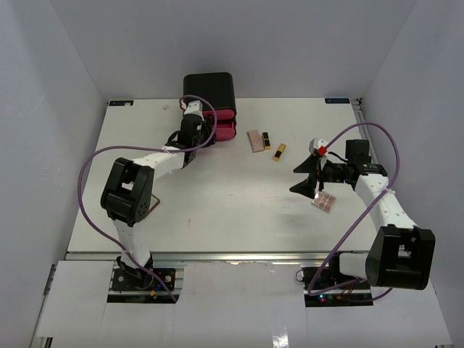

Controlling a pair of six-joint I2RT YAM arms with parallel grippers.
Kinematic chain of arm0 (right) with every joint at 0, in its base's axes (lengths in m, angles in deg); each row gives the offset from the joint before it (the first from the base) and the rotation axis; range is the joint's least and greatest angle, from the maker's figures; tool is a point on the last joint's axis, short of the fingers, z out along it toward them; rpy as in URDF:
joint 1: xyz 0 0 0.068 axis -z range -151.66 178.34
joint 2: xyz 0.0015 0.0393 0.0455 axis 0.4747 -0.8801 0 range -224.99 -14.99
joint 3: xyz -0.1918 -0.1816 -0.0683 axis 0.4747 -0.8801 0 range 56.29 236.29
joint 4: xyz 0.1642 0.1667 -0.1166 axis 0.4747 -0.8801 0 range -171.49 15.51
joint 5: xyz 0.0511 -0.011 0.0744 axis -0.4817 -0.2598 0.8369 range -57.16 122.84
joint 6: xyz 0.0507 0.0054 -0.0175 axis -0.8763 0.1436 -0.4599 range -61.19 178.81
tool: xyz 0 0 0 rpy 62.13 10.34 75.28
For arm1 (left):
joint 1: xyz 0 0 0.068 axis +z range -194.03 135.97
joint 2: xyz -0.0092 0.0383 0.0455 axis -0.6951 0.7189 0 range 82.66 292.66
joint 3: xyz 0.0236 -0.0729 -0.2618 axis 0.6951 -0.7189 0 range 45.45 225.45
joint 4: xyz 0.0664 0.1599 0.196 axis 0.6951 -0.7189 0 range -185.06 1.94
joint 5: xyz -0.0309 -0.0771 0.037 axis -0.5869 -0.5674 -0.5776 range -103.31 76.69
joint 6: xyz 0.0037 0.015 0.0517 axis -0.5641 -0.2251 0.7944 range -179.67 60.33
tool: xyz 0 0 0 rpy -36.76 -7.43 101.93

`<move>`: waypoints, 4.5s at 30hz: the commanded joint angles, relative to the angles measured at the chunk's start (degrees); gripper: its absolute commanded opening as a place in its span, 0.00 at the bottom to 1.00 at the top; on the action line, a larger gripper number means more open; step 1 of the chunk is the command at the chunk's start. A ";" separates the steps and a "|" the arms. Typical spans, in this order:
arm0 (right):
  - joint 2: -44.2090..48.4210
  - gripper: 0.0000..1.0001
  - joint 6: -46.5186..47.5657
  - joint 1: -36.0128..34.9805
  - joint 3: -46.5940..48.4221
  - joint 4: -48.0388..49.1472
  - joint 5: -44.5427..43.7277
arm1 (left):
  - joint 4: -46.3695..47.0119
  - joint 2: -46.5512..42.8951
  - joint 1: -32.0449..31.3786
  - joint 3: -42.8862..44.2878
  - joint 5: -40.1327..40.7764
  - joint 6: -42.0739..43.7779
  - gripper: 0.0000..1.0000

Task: Organize the makeup

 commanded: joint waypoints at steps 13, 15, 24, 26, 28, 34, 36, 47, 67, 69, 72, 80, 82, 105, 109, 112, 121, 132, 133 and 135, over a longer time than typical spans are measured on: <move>0.35 0.81 0.51 -0.20 -0.27 -0.22 0.27 | -0.58 -16.98 -1.53 -16.41 -5.34 -2.95 0.41; 0.56 0.82 0.55 -0.20 -0.37 -0.15 0.02 | -0.26 -16.78 -1.56 -16.38 -6.29 -2.71 0.58; 2.11 0.84 -0.41 -0.20 -0.38 -0.23 -2.83 | 0.86 -20.25 -1.47 -19.06 -10.07 -0.73 0.91; 2.32 0.86 -0.66 -0.20 -0.20 -0.32 -4.04 | 1.43 -22.18 -1.47 -20.74 -10.73 -0.65 0.91; 2.44 0.88 -1.96 -0.20 0.31 -0.31 -7.52 | 1.57 -25.91 -1.47 -22.60 -10.94 -0.57 0.91; -0.54 0.96 -8.05 -0.46 3.12 -3.10 -29.86 | 2.62 -36.95 -1.47 -30.34 -14.26 1.54 0.92; -2.10 0.91 -7.92 -1.09 3.23 -5.30 -36.74 | 3.00 -41.84 -1.52 -33.38 -15.27 2.60 0.98; -10.56 0.90 -8.66 -6.70 2.33 -6.54 -59.51 | 5.18 -50.95 -1.56 -43.62 -16.22 1.46 0.98; -18.37 0.90 -5.31 -7.85 1.75 -2.47 -64.33 | 5.52 -54.48 -1.65 -46.12 -16.02 1.26 0.98; -18.52 0.90 -4.56 -7.80 1.72 -2.24 -63.81 | 5.52 -54.91 -1.65 -46.31 -15.81 1.15 0.98; -18.56 0.95 -3.26 -7.76 1.72 -2.07 -63.06 | 5.44 -55.50 -1.65 -46.35 -15.69 1.02 0.98; -18.56 0.61 -1.68 -7.85 1.37 -2.54 -61.60 | 5.55 -57.64 -1.65 -46.97 -15.27 0.25 0.98; -17.93 0.54 -1.36 -7.85 1.31 -2.65 -60.81 | 5.52 -57.84 -1.65 -46.91 -15.25 0.11 0.98; -38.37 0.26 -3.01 -43.86 56.74 -8.83 -61.02 | -10.99 -68.55 -1.60 -38.31 -7.47 1.41 0.98; -47.67 0.27 -0.95 -46.32 69.88 -6.70 -68.32 | -12.90 -70.60 -1.63 -37.54 -4.14 1.87 0.98; -50.60 0.28 1.38 -46.92 72.87 -3.39 -71.42 | -13.90 -70.81 -1.56 -36.92 -3.68 2.28 0.98; -52.66 0.33 6.10 -47.32 68.74 6.30 -74.66 | -13.99 -70.04 -1.57 -36.86 -3.37 2.60 0.98; -54.69 0.58 5.09 -47.37 66.78 8.82 -74.98 | -13.96 -69.53 -1.56 -36.97 -3.47 2.46 0.98; -54.69 0.60 4.97 -47.31 66.60 9.00 -74.98 | -13.91 -69.41 -1.56 -37.03 -3.47 2.35 0.98; -54.79 0.65 4.76 -47.31 66.37 9.29 -74.88 | -13.90 -69.39 -1.56 -37.14 -3.56 2.21 0.98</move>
